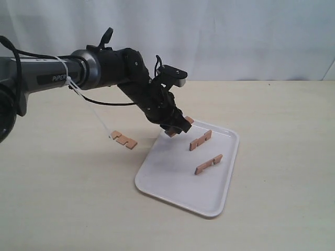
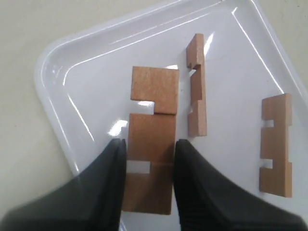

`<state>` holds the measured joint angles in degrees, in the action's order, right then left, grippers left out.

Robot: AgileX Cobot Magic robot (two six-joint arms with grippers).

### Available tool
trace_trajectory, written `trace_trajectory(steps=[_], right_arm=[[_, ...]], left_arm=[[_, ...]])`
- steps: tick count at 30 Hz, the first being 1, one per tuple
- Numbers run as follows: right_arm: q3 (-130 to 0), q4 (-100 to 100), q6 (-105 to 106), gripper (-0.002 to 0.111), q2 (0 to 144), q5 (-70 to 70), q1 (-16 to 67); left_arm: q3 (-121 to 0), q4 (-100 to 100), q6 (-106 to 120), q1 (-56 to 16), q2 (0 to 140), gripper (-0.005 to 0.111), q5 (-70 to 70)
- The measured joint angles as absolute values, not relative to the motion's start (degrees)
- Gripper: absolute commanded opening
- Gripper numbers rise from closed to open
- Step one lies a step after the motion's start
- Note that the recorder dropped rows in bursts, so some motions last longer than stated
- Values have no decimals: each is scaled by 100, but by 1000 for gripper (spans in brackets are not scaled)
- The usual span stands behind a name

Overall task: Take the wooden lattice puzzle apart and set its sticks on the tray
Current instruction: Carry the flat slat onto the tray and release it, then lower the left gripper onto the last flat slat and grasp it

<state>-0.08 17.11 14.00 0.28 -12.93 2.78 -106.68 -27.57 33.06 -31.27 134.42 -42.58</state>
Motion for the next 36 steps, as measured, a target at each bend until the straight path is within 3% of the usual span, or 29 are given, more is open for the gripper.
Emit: trace_trajectory(steps=[2, 5, 17, 28, 32, 36], right_arm=[[-8, 1711, 1400, 4, 28, -1293, 278], [-8, 1711, 1400, 4, 28, -1293, 278], [-8, 1711, 1400, 4, 28, -1293, 278], [-8, 1711, 1400, 4, 28, -1293, 278], [-8, 1711, 1400, 4, 28, -1293, 278], [-8, 1711, 1400, 4, 28, -1293, 278]], left_arm=[[-10668, -2757, 3298, -3127, 13442, 44, -4254], [-10668, -2757, 3293, -3127, 13456, 52, -4254], [-10668, -2112, 3264, -3059, 13060, 53, -4598], [-10559, -1879, 2986, -1672, 12827, 53, -5371], [-10402, -1847, 3679, -1492, 12855, 53, -5487], [-10360, -1847, 4459, -1617, 12864, 68, -5536]])
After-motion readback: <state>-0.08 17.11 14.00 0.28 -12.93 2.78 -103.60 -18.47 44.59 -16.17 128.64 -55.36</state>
